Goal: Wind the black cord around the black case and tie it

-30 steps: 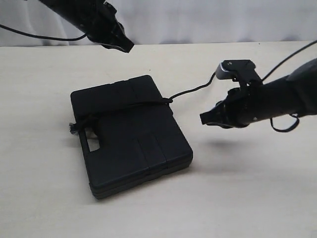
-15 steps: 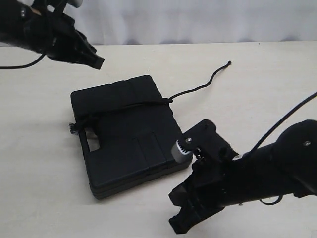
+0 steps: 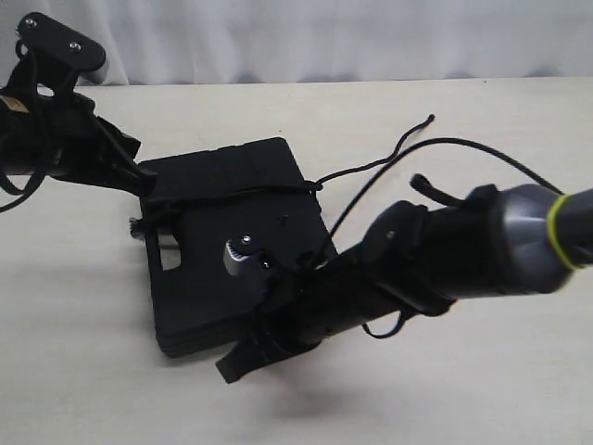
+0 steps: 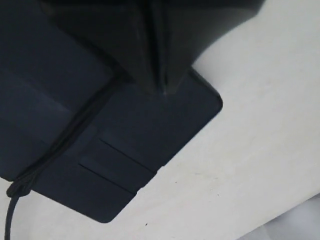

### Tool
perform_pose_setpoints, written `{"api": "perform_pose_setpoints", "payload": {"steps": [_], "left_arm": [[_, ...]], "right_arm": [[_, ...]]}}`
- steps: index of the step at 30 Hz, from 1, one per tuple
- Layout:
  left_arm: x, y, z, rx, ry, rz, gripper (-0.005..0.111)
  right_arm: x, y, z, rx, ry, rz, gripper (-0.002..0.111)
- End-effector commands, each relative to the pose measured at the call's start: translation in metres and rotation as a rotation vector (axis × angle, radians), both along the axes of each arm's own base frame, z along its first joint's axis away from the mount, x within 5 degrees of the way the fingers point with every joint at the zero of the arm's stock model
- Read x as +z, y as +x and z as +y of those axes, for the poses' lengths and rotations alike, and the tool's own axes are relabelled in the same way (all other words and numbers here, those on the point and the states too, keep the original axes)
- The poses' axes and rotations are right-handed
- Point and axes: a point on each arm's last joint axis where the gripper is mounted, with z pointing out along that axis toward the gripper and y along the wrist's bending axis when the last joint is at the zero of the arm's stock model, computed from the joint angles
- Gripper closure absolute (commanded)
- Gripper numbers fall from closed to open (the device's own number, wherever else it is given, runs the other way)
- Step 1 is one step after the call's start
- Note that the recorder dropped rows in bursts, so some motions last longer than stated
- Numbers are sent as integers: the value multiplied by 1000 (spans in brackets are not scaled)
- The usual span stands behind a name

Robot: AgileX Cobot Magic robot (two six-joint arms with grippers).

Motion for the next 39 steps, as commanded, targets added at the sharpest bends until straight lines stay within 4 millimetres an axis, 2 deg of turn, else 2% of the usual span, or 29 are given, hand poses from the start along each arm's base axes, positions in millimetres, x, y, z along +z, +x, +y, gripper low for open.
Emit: {"api": "perform_pose_setpoints", "payload": {"steps": [1, 5, 9, 14, 19, 25, 30, 35, 39], "left_arm": [[-1, -1, 2, 22, 1, -48, 107], [-1, -1, 3, 22, 8, -62, 107], [0, 0, 3, 27, 8, -76, 107], [0, 0, 3, 29, 7, -80, 107], [0, 0, 3, 27, 8, -75, 107], [7, -9, 7, 39, -4, -113, 107], [35, -39, 23, 130, -97, -304, 107], [70, -75, 35, 134, -177, -454, 107], [86, -100, 44, 172, -295, -522, 107]], "right_arm": [[4, 30, 23, -33, 31, -85, 104], [3, 54, 31, -53, 43, -112, 104], [7, 73, 16, -97, 55, -112, 104], [28, 70, -1, 25, 84, -33, 104], [61, 53, -16, 63, 110, -94, 104], [102, 20, -56, -66, 128, -310, 104], [142, -14, -91, -177, 199, -504, 104], [171, -42, -119, -252, 278, -671, 104], [189, -66, -137, -270, 349, -759, 104]]}}
